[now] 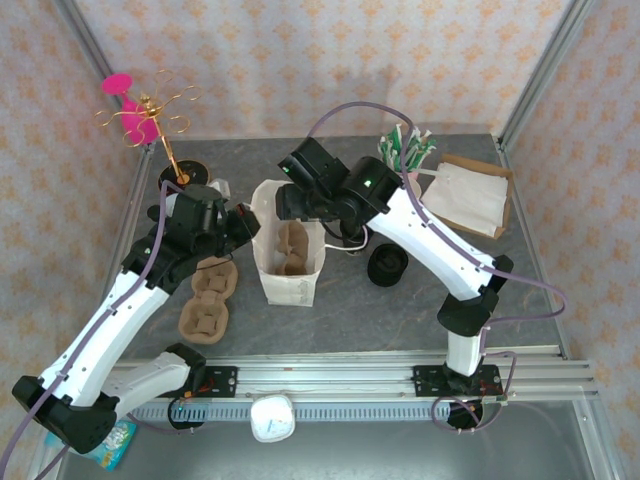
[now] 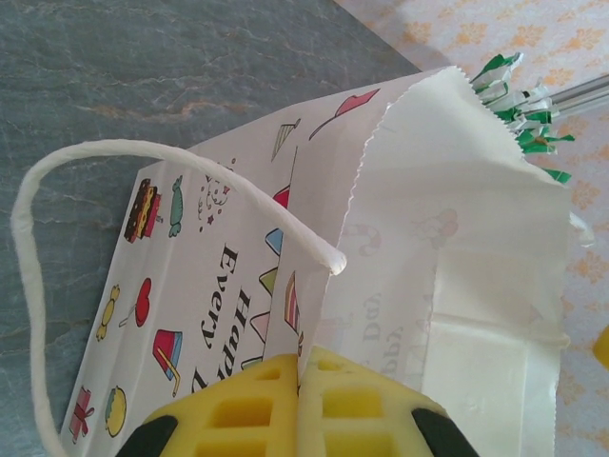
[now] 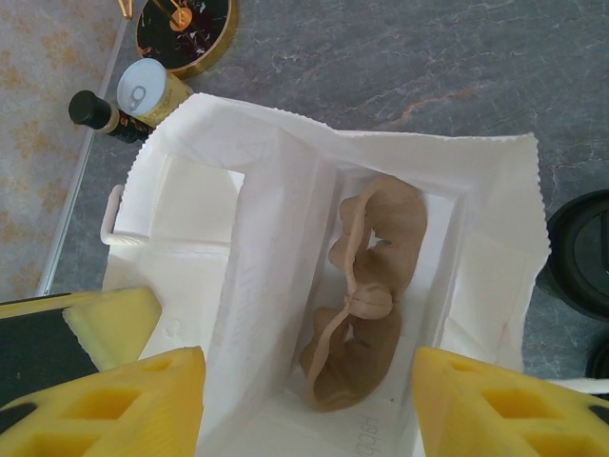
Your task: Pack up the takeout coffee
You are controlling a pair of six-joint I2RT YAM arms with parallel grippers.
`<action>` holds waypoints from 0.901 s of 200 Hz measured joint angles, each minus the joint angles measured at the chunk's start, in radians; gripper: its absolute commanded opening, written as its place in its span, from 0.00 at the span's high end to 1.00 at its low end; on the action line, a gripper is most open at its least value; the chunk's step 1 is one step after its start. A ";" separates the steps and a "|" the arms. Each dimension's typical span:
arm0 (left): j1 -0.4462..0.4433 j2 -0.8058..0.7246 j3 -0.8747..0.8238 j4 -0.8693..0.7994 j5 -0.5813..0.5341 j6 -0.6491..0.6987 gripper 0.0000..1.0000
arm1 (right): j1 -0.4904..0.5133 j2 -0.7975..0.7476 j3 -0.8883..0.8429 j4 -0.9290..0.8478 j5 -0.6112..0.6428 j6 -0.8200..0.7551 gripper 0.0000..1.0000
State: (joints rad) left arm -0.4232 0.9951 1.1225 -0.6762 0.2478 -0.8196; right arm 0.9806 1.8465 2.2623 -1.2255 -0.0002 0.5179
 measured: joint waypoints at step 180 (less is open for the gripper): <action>0.000 0.042 0.014 -0.019 -0.027 0.039 1.00 | -0.183 -0.086 -0.074 0.034 0.015 -0.006 0.24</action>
State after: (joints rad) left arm -0.4232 1.0367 1.1366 -0.6949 0.2203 -0.7803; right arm 0.7975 1.7607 2.1880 -1.1919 0.0147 0.5117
